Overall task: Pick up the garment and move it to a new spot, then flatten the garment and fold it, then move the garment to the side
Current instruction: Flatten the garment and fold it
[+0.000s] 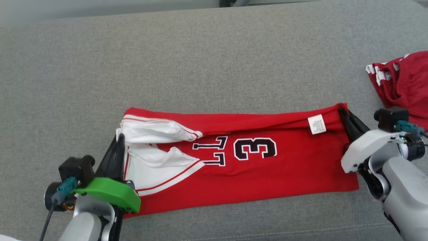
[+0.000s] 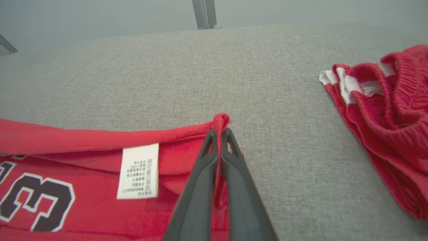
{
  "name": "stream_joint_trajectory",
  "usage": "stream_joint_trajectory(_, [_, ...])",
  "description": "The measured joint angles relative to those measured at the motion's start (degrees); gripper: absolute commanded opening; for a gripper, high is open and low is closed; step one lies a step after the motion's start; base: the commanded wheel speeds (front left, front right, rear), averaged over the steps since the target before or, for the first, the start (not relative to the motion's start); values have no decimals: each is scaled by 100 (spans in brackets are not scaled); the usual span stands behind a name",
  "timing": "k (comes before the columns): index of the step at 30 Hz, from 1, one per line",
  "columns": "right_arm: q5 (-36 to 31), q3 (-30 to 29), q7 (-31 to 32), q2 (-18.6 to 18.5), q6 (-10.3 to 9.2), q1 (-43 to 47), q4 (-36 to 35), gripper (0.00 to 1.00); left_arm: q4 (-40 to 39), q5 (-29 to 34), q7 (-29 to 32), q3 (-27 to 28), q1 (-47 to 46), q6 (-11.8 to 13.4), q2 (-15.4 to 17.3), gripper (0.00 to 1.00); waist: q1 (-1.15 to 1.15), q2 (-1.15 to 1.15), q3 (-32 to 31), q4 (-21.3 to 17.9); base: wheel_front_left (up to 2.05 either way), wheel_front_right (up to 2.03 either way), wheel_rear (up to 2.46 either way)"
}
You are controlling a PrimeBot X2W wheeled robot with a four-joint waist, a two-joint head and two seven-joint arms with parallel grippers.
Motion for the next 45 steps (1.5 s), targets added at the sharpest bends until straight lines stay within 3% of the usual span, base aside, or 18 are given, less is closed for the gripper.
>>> stream_joint_trajectory(6, [15,-240,-124,-64,0,628,-363,0,-310,-98,29,-38,552,197,-62,0,0,0,-241,33,0,0,0])
stream_joint_trajectory(12, [-202,-398,-156,69,0,1040,-470,0,-124,-135,26,-154,717,230,-143,0,0,0,-403,18,0,0,0])
stream_joint_trajectory(20, [-324,-559,-225,253,0,1456,-526,13,174,-167,-75,-200,873,190,-185,0,0,0,-555,-14,0,0,0])
stream_joint_trajectory(23, [-383,-660,-268,294,0,1596,-545,47,203,-196,-99,-204,944,214,-183,0,0,0,-595,-7,0,0,0])
stream_joint_trajectory(25, [-411,-733,-282,324,0,1679,-558,94,230,-197,-119,-209,988,218,-183,0,0,0,-615,0,0,0,0])
stream_joint_trajectory(26, [-427,-781,-294,337,0,1717,-563,100,244,-199,-122,-221,1009,224,-186,0,0,0,-624,5,0,0,0])
stream_joint_trajectory(28, [-504,-871,-326,339,0,1807,-582,100,260,-213,-131,-230,1046,225,-207,57,0,0,-643,16,0,0,0])
stream_joint_trajectory(30, [-573,-977,-352,354,0,1925,-653,100,260,-245,-166,-232,1090,225,-225,100,0,0,-666,25,0,0,0])
stream_joint_trajectory(45, [-998,-2390,-402,628,0,2980,-1604,100,-218,-405,-358,-59,1576,397,-118,100,0,0,-866,87,0,0,0])
